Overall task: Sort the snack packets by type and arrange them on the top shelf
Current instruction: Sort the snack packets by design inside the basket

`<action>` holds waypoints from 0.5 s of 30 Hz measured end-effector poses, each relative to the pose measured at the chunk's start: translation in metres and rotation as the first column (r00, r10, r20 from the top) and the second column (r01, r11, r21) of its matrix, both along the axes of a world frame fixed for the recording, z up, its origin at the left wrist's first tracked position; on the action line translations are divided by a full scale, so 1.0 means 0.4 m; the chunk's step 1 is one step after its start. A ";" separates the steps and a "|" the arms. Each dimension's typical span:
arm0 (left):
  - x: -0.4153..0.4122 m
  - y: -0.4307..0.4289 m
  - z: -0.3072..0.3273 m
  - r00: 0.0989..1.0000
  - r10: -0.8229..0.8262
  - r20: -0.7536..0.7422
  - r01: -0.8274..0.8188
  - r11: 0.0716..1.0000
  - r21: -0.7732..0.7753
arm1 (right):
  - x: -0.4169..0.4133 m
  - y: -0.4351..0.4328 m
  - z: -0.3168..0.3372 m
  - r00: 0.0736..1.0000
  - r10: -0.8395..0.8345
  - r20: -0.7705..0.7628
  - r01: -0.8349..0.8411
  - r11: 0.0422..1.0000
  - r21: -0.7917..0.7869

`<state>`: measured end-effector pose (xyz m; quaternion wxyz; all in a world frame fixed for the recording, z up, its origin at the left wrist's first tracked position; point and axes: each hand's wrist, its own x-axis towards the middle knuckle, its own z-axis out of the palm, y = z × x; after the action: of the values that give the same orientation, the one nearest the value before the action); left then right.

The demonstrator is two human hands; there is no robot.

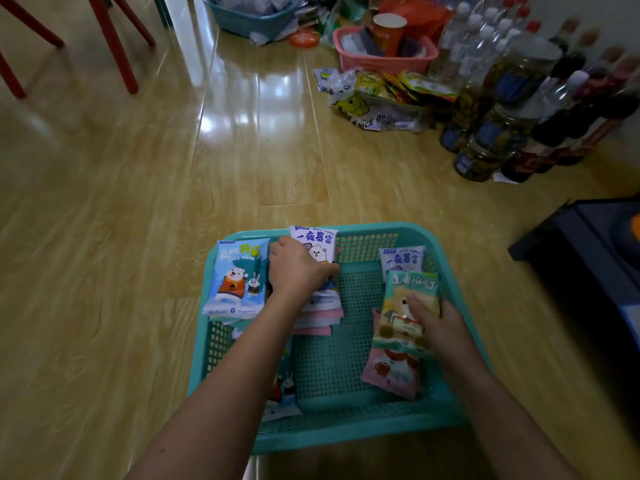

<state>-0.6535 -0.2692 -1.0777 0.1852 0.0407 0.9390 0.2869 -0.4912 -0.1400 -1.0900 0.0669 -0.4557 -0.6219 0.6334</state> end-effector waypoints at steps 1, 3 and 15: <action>0.000 0.001 0.000 1.000 0.009 0.003 -0.009 1.000 0.027 | 0.011 -0.003 -0.003 0.999 0.029 0.035 -0.030 1.000 0.004; 0.004 0.001 0.002 1.000 0.029 -0.008 -0.028 0.995 0.096 | 0.029 -0.010 -0.006 0.990 0.110 0.087 -0.110 0.994 -0.002; 0.092 -0.103 0.058 0.967 -0.020 0.255 -0.160 0.729 0.666 | 0.008 -0.150 -0.069 0.721 0.598 0.349 -0.598 0.792 -0.123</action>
<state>-0.6169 -0.3103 -1.0545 0.2605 0.0344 0.7390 0.6203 -0.4880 -0.2000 -1.1175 -0.2596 -0.3415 -0.7360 0.5238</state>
